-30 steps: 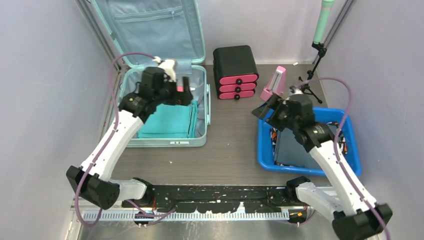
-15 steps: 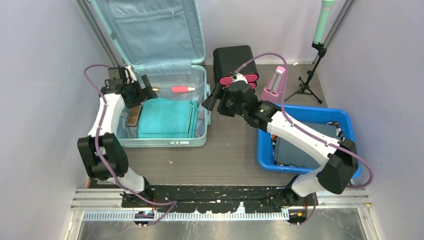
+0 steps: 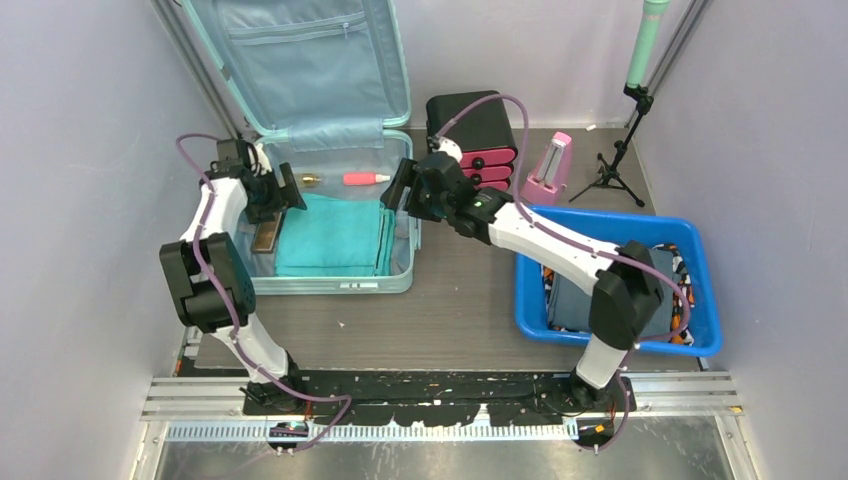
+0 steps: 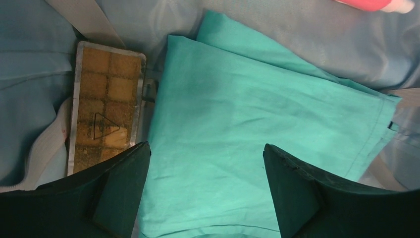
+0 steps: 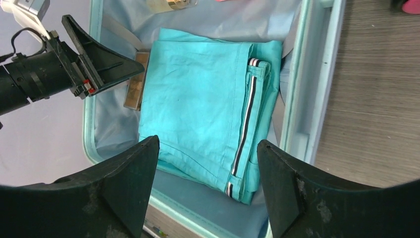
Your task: Open, take out, and arrange the luggage
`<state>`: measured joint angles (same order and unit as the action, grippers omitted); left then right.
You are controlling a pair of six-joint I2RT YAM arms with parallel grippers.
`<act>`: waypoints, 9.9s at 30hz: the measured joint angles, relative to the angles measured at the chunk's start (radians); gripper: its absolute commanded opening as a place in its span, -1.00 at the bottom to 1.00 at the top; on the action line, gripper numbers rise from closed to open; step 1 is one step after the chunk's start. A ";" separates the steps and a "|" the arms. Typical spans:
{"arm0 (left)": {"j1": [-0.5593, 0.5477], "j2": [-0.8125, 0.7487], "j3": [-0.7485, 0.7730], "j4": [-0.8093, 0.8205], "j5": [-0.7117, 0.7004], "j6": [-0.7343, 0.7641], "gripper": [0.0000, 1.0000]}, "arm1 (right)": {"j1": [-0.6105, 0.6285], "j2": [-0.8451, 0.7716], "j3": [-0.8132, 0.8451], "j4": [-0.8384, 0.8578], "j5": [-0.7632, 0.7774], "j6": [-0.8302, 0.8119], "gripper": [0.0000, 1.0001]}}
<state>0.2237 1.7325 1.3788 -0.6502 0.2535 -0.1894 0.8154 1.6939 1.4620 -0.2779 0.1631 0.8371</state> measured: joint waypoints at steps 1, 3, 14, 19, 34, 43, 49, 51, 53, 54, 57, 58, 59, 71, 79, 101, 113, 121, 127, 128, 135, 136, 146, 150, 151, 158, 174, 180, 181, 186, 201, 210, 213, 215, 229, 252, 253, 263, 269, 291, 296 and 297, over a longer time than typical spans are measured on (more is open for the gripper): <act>0.000 0.015 0.008 -0.003 -0.001 0.008 0.71 | 0.005 0.022 0.016 0.000 0.005 -0.003 0.54; 0.001 0.048 0.026 -0.005 -0.008 0.016 0.70 | 0.018 0.069 0.052 0.000 0.017 -0.014 0.53; 0.002 0.180 0.108 -0.014 -0.007 0.037 0.64 | 0.100 0.322 0.292 0.002 0.251 -0.180 0.54; 0.002 0.199 0.125 -0.016 0.000 0.036 0.57 | 0.110 0.417 0.367 0.004 0.352 -0.248 0.58; 0.002 0.212 0.144 -0.026 0.047 0.020 0.42 | 0.108 0.560 0.439 -0.022 0.389 -0.290 0.65; 0.002 0.212 0.160 -0.042 0.054 0.014 0.42 | 0.109 0.655 0.521 -0.102 0.426 -0.254 0.71; 0.002 0.212 0.160 -0.051 0.054 0.014 0.41 | 0.113 0.701 0.577 -0.165 0.444 -0.232 0.74; 0.002 0.212 0.160 -0.051 0.054 0.014 0.39 | 0.113 0.705 0.586 -0.172 0.442 -0.226 0.75; 0.002 0.212 0.160 -0.051 0.057 0.014 0.38 | 0.113 0.708 0.591 -0.175 0.440 -0.216 0.75; 0.002 0.212 0.160 -0.051 0.060 0.013 0.37 | 0.113 0.709 0.591 -0.175 0.438 -0.211 0.75; 0.002 0.212 0.160 -0.051 0.073 0.013 0.37 | 0.112 0.710 0.590 -0.173 0.433 -0.198 0.71; 0.002 0.212 0.160 -0.051 0.076 0.013 0.37 | 0.111 0.710 0.587 -0.169 0.429 -0.195 0.66; 0.002 0.212 0.160 -0.051 0.079 0.013 0.36 | 0.111 0.710 0.583 -0.163 0.425 -0.193 0.65; 0.002 0.173 0.172 -0.104 0.043 0.016 0.43 | 0.092 0.701 0.475 -0.029 0.367 -0.153 -0.15; 0.006 0.052 0.136 -0.103 -0.008 0.020 0.47 | 0.088 0.674 0.429 0.040 0.342 -0.201 -0.92; 0.018 0.153 0.103 -0.069 0.069 0.063 0.48 | 0.086 0.587 0.283 0.211 0.308 -0.449 -0.99; 0.019 0.240 0.099 -0.040 0.102 0.050 0.09 | 0.086 0.577 0.246 0.270 0.304 -0.495 -0.99; 0.019 0.238 0.097 -0.051 0.142 0.037 -1.00 | 0.085 0.571 0.226 0.303 0.295 -0.505 -0.99; 0.014 0.182 0.097 -0.071 0.141 0.032 -1.00 | 0.086 0.547 0.201 0.318 0.298 -0.507 -0.99; 0.010 0.161 0.097 -0.075 0.139 0.031 -1.00 | 0.086 0.537 0.193 0.323 0.299 -0.508 -0.99; -0.016 0.023 0.094 -0.073 0.102 0.013 -1.00 | 0.084 0.458 0.188 0.332 0.299 -0.552 -0.99; -0.019 0.003 0.093 -0.072 0.096 0.011 -1.00 | 0.084 0.442 0.187 0.335 0.299 -0.559 -0.99; -0.025 -0.103 0.087 -0.070 0.068 -0.011 -1.00 | 0.084 0.360 0.181 0.363 0.298 -0.597 -0.99; -0.026 -0.142 0.087 -0.074 0.064 -0.024 -1.00 | 0.084 0.352 0.181 0.359 0.298 -0.604 -0.99; -0.026 -0.163 0.086 -0.074 0.065 -0.035 -1.00 | 0.084 0.347 0.181 0.357 0.297 -0.606 -0.99; -0.048 -0.300 0.083 -0.058 0.076 -0.083 -1.00 | 0.084 0.285 0.209 0.306 0.291 -0.626 -0.99; -0.307 -0.398 0.085 -0.040 0.024 -0.218 -1.00 | 0.065 0.097 0.403 -0.101 0.275 -0.674 -0.99; -0.414 -0.447 0.058 -0.004 -0.013 -0.332 -1.00 | 0.058 -0.020 0.367 -0.218 0.309 -0.671 -0.99; -0.436 -0.455 0.052 0.005 -0.024 -0.354 -1.00 | 0.052 -0.054 0.347 -0.239 0.317 -0.663 -0.99; -0.560 -0.465 0.028 0.050 -0.056 -0.458 -1.00 | 0.016 -0.191 0.278 -0.348 0.352 -0.616 -0.99; -0.952 -0.182 0.115 0.245 -0.206 -0.629 -1.00 | -0.242 -0.495 0.101 -0.653 0.431 -0.515 -0.99; -1.090 0.020 0.248 0.365 -0.262 -0.692 -1.00 | -0.432 -0.566 0.069 -0.768 0.503 -0.527 -0.99; -1.129 0.067 0.277 0.379 -0.303 -0.695 -1.00 | -0.469 -0.566 0.050 -0.778 0.529 -0.534 -0.99; -1.153 0.094 0.296 0.387 -0.326 -0.697 -1.00 | -0.503 -0.566 0.030 -0.784 0.540 -0.548 -0.99; -1.259 0.348 0.438 0.480 -0.367 -0.747 -1.00 | -0.880 -0.568 -0.234 -0.661 0.470 -0.684 -0.99; -1.310 0.532 0.552 0.480 -0.431 -0.724 -0.98 | -1.029 -0.526 -0.454 -0.389 0.403 -0.826 -0.98; -1.312 0.532 0.550 0.483 -0.436 -0.723 -0.90 | -1.029 -0.525 -0.466 -0.375 0.404 -0.828 -0.95; -1.326 0.533 0.534 0.476 -0.470 -0.705 -0.19 | -1.036 -0.489 -0.480 -0.350 0.437 -0.824 0.04; -1.342 0.530 0.549 0.471 -0.476 -0.653 -0.07 | -1.045 -0.489 -0.380 -0.401 0.463 -0.785 0.39; -1.348 0.042 0.309 0.414 -0.454 -0.222 0.99 | -1.046 -0.651 -0.477 -0.355 -0.145 -0.329 -0.61; -1.346 -0.097 0.262 0.307 -0.496 -0.082 0.99 | -1.046 -0.663 -0.587 -0.264 -0.218 -0.261 -0.74; -1.338 -0.123 0.249 0.283 -0.507 -0.058 0.99 | -1.046 -0.662 -0.602 -0.245 -0.228 -0.252 -0.75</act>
<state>-1.1145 1.6096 1.6283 -0.3676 -0.2531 -0.2470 -0.2310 1.0321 0.8600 -0.5224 -0.0650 0.5850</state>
